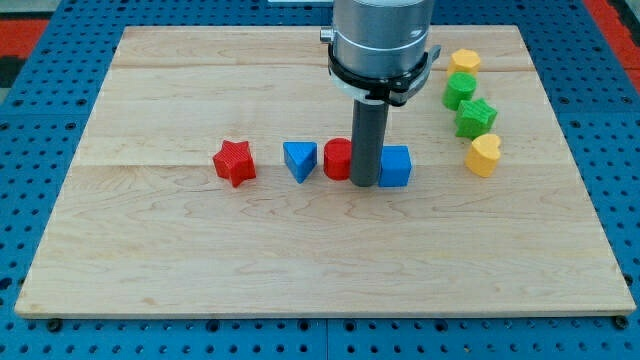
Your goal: Move the blue cube to the left of the yellow heart
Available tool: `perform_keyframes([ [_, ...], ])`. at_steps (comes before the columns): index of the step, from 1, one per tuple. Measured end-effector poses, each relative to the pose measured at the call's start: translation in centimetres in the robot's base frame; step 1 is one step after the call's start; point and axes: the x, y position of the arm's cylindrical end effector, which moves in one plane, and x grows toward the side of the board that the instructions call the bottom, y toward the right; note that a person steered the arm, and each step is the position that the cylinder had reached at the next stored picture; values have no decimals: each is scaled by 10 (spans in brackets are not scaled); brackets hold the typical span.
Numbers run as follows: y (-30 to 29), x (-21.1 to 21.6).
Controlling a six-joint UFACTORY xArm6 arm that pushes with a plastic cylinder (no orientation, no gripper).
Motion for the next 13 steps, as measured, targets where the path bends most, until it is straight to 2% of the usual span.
perform_keyframes([
  [13,21,-27],
])
